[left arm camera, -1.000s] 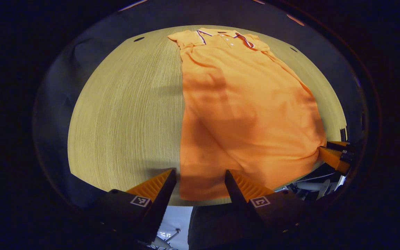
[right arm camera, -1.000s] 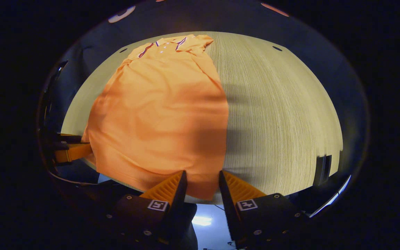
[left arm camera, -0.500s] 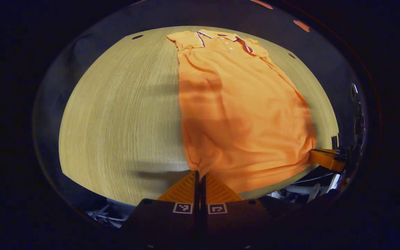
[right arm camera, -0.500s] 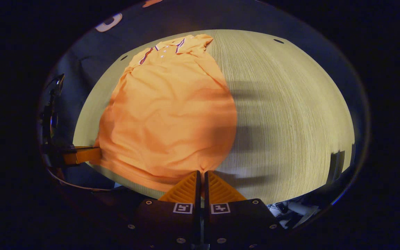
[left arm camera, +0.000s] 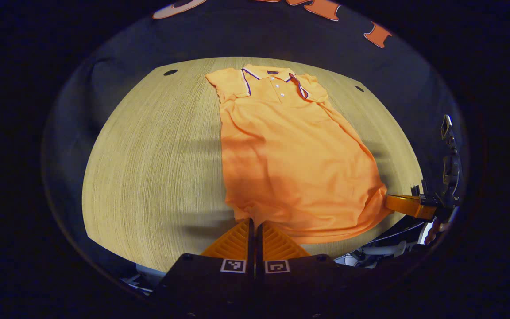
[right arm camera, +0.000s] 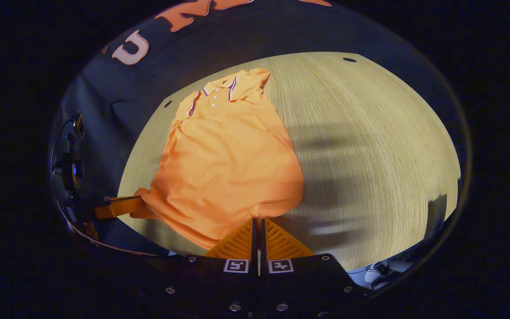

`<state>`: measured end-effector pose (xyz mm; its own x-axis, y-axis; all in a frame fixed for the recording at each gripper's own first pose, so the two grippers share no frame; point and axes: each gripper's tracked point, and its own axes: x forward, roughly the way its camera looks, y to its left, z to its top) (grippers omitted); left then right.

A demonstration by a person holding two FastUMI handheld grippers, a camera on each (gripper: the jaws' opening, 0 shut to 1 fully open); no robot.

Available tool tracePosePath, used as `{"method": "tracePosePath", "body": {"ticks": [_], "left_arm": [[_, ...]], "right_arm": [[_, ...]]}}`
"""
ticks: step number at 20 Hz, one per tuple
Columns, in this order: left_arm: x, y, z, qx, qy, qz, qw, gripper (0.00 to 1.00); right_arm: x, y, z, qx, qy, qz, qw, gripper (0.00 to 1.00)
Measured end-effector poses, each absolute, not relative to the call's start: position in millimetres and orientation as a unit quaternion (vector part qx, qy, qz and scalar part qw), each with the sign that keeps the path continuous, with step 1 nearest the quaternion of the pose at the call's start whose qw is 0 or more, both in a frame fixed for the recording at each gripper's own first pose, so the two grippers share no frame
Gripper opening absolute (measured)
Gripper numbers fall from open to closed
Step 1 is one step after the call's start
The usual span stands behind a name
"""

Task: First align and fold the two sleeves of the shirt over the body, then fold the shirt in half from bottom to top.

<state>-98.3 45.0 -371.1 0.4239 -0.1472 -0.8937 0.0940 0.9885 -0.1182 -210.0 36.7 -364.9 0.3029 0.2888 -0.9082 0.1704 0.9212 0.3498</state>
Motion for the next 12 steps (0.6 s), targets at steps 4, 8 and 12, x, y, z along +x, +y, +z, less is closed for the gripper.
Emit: {"method": "tracePosePath", "body": {"ticks": [4, 8, 12], "left_arm": [[-105, 48, -377, -0.031, 0.541, -0.067, 0.838, 0.01], [-108, 52, -380, -0.037, 0.547, -0.060, 0.834, 0.02], [-112, 52, -383, -0.034, 0.552, -0.059, 0.831, 0.01]], "right_arm": [[-218, 37, -371, 0.176, 0.601, 0.039, 0.779, 0.01], [-223, 57, -352, 0.171, 0.587, 0.078, 0.787, 0.01], [-231, 61, -346, 0.145, 0.592, 0.095, 0.787, 0.01]]}}
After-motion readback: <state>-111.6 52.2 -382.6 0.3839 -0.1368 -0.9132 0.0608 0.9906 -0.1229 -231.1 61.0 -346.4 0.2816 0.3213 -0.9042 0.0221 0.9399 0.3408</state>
